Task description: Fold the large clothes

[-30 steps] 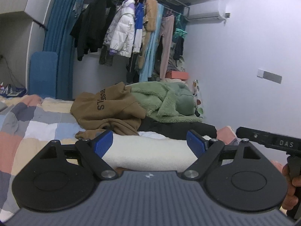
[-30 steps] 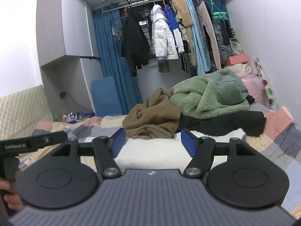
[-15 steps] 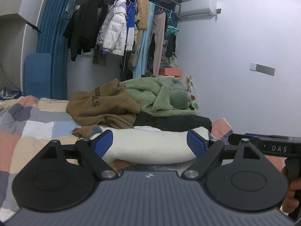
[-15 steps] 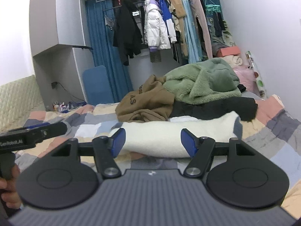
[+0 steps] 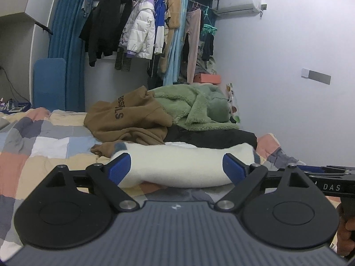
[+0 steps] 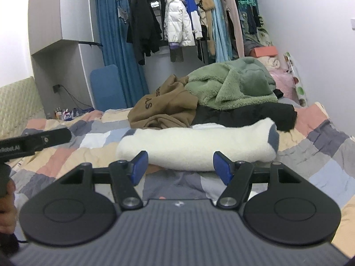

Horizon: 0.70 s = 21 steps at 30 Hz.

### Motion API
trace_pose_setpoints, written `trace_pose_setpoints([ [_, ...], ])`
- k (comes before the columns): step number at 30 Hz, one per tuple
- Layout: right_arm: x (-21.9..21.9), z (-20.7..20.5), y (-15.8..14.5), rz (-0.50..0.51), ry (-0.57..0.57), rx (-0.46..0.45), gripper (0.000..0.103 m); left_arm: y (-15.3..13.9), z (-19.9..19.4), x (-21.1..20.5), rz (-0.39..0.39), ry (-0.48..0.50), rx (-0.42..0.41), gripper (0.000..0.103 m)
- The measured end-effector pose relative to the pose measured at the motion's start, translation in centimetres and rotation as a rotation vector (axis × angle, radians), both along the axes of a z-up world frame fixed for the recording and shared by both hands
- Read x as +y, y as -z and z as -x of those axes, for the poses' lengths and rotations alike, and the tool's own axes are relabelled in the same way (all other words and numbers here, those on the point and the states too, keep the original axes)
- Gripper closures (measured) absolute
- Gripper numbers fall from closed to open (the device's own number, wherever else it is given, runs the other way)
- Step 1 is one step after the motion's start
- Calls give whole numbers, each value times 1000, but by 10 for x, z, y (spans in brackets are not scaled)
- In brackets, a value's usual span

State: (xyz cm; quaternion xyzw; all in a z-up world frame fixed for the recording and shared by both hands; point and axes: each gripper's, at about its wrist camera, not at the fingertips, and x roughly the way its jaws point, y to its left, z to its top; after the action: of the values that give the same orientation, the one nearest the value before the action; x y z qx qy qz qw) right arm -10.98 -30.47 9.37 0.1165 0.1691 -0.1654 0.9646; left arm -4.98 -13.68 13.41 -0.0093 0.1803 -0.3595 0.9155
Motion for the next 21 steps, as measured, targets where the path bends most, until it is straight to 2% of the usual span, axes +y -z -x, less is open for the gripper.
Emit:
trace_pose_setpoints([
  [11,-3,0,0,-1,18,11,35,7,-3,-7,-13,9,29,1],
  [21,-4,-1,-1,12,35,23,35,13,-9,-8,-41,-25,42,0],
])
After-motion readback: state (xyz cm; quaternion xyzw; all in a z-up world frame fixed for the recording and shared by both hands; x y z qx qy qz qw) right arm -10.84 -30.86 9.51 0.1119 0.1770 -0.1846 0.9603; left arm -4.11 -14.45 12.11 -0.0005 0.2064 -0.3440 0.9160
